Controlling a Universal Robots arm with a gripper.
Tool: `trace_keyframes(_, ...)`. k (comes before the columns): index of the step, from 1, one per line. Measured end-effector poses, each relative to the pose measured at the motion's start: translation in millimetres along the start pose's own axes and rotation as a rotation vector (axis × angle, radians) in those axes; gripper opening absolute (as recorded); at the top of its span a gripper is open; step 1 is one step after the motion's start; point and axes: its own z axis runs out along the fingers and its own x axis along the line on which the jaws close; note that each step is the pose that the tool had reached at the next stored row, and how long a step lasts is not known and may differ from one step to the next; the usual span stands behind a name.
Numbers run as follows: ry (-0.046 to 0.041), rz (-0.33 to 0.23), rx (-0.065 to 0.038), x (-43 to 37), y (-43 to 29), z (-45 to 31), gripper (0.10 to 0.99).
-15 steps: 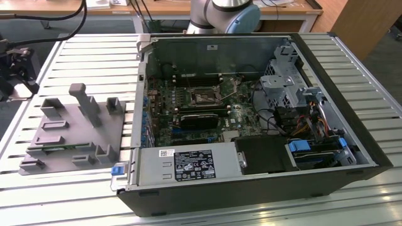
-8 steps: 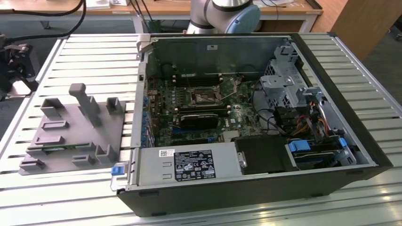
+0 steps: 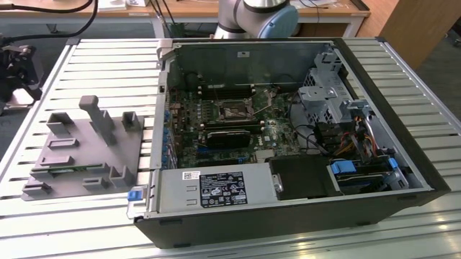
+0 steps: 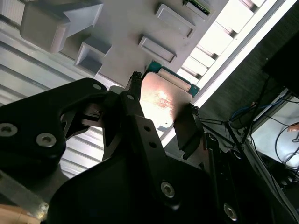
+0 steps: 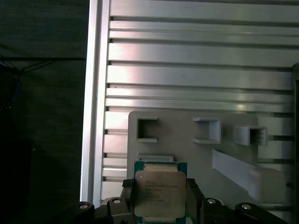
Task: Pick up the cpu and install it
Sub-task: 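Pick up the cpu and move it towards the insertion slot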
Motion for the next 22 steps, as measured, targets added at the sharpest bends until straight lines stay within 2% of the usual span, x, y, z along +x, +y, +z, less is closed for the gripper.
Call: trace_keyframes(22, -0.0001, 0.001, 0.000, -0.1, 9.7, -18.8, 0.533)
